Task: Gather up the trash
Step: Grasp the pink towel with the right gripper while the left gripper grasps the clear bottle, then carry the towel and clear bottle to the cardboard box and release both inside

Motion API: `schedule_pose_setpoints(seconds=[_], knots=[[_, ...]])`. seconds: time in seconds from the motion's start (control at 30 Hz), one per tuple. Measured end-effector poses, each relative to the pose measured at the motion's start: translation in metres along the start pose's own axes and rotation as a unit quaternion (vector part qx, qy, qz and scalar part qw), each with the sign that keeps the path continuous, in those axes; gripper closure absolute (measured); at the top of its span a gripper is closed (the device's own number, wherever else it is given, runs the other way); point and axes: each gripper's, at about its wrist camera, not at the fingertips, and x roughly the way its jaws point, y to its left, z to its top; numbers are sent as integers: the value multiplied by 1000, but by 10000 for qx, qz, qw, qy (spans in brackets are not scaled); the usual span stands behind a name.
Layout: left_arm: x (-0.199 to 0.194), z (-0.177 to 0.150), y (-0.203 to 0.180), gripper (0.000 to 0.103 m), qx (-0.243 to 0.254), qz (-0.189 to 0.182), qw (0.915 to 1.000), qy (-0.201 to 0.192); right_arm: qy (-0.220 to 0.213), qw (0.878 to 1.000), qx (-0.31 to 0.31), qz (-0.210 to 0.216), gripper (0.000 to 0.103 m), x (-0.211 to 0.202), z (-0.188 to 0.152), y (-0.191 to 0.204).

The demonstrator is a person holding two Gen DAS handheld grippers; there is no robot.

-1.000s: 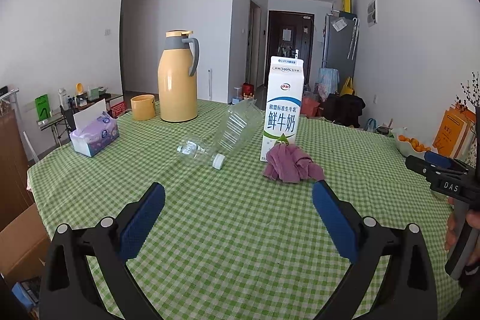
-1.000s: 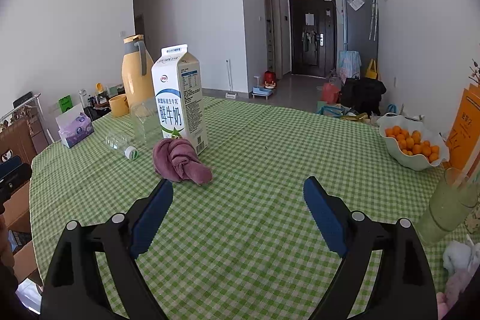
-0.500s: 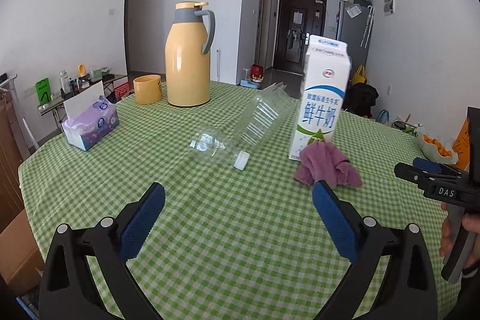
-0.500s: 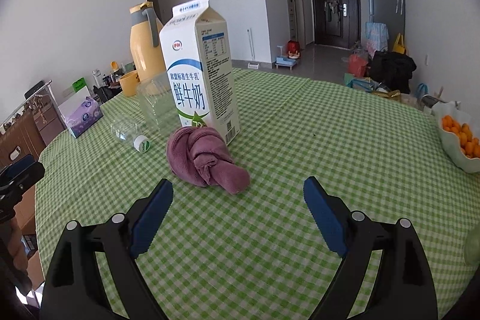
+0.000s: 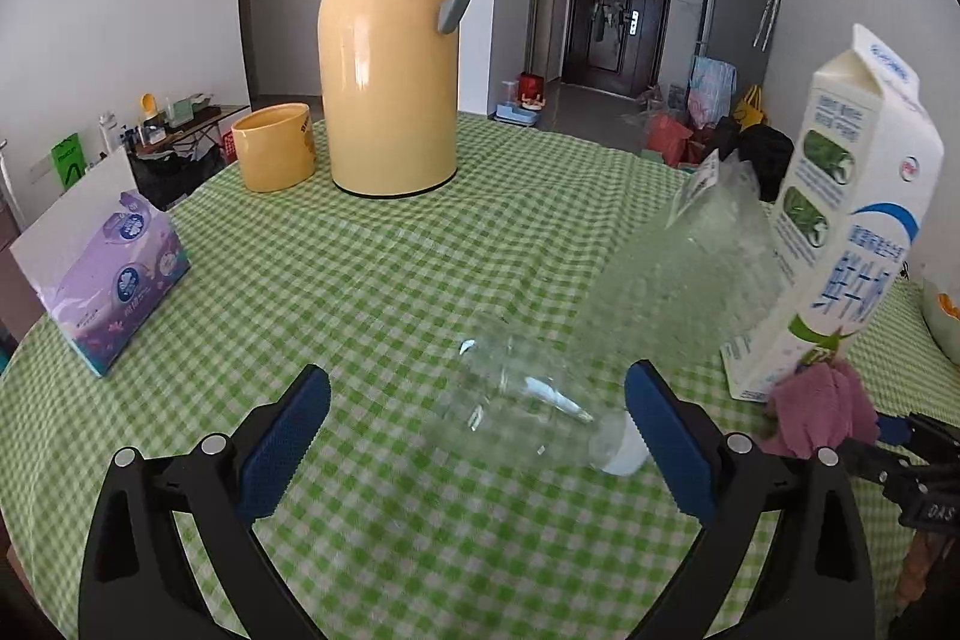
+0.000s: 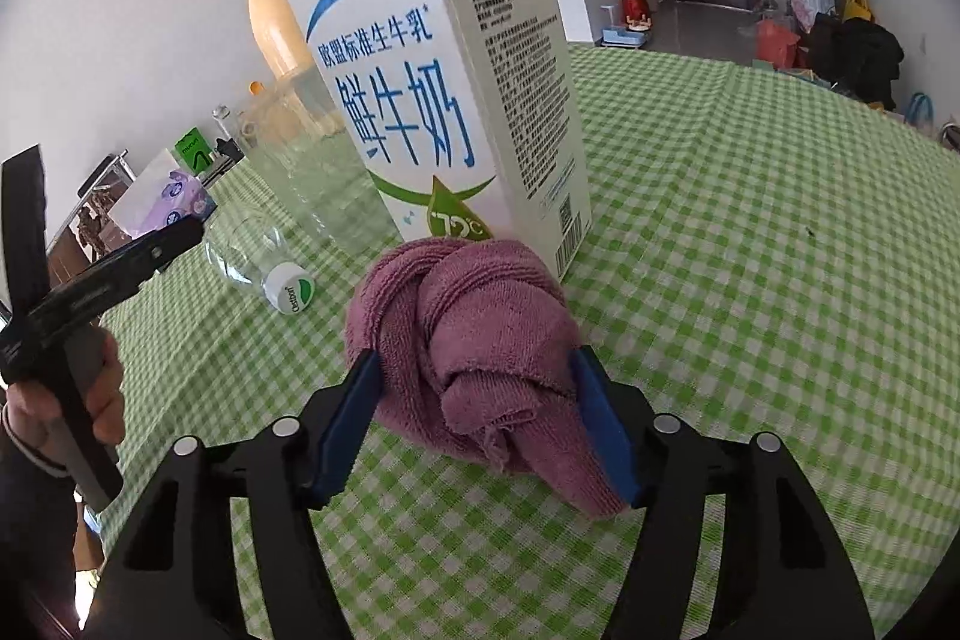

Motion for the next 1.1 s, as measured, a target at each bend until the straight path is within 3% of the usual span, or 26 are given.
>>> schedule_pose_setpoints(seconds=[0.1,0.17,0.2,0.23,0.33,0.47,0.63,0.77,1.1], knots=[[26,5,11,11,-99,-128,9994,316,0,9999,49,97,59,0,-3,-3],[29,4,17,40,-304,-568,9971,399,1,9999,48,145,68,-6,-4,-4],[26,4,17,47,-327,-748,9957,435,-10,9999,46,146,76,-11,-5,-7],[24,4,14,60,-316,-887,9945,466,-8,9999,52,155,78,-17,-7,-9],[7,-3,4,84,-180,-1392,9882,614,17,9999,-26,143,82,-28,-11,-8],[-28,-18,-14,101,-12,-1717,9825,717,-37,9999,-104,115,84,-52,-23,-5],[-82,-33,-32,103,106,-1494,9867,631,-331,9993,-146,30,85,-100,-35,-3],[-130,-37,-36,103,87,-1071,9938,289,-657,9977,-161,-98,85,-147,-44,-2],[-249,-45,-39,103,186,-1184,9908,-627,-1214,9921,-269,-188,84,-224,-66,17]])
